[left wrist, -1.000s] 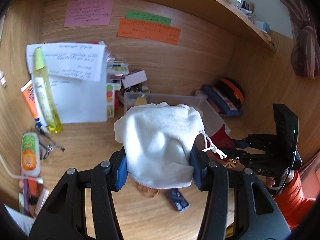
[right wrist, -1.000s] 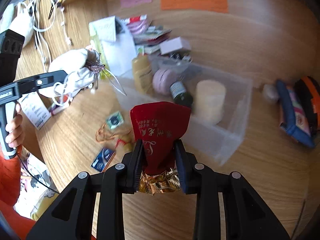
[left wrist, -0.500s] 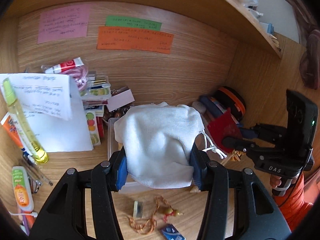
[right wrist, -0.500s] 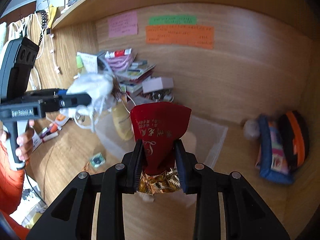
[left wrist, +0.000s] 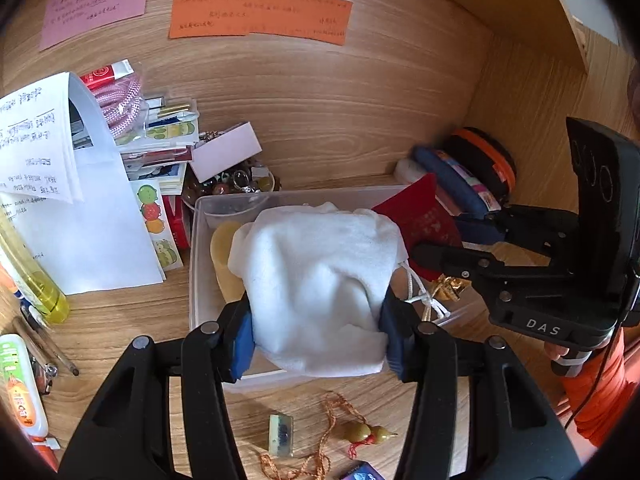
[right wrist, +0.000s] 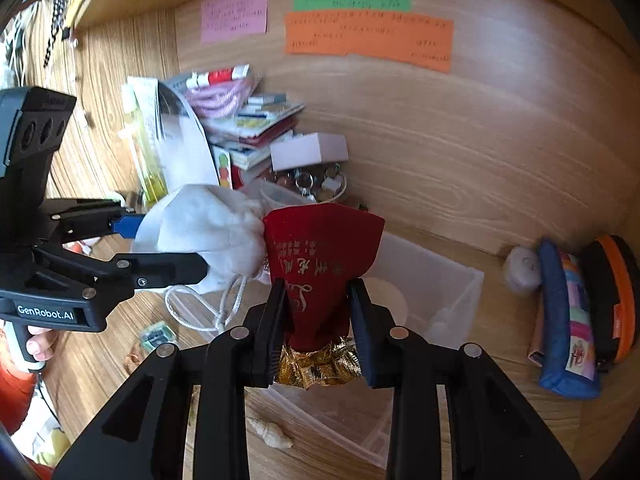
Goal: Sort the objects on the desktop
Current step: 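Lower white bag and red pouch into the clear box and open both tools, then lift both open tools up and away from the clear box, then grasp the small green block with left tool while right grasps the beige shell, then carry block and shell into the clear box and open both tools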
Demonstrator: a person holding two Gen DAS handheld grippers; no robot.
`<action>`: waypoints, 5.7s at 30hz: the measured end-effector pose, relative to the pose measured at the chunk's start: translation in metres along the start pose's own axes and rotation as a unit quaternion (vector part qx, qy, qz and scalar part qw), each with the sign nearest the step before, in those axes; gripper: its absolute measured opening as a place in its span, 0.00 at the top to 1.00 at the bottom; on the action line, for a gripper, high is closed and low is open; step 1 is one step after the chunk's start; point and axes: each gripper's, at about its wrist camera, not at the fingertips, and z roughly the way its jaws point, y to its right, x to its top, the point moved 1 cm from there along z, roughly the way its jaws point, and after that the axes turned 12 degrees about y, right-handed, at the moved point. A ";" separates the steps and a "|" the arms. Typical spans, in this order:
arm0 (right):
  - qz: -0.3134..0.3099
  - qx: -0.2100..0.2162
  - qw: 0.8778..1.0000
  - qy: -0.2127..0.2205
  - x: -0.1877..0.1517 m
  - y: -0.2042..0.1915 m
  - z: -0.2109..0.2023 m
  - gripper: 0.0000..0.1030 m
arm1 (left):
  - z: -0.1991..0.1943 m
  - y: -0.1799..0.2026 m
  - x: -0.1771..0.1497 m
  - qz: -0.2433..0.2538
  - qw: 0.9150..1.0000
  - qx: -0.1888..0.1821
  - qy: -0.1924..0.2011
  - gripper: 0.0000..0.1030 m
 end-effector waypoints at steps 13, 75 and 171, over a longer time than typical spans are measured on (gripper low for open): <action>-0.038 -0.020 0.999 -0.028 -0.018 -0.004 0.014 0.71 | 0.023 0.002 -0.021 0.023 0.999 0.014 -0.038 0.48; -0.020 -0.014 0.997 -0.068 -0.095 -0.032 -0.035 0.39 | -0.034 -0.001 -0.093 0.044 0.994 0.086 -0.054 0.58; 0.020 -0.039 0.999 -0.007 -0.009 0.069 -0.009 0.82 | 0.035 0.026 0.028 0.059 0.996 0.066 0.002 0.85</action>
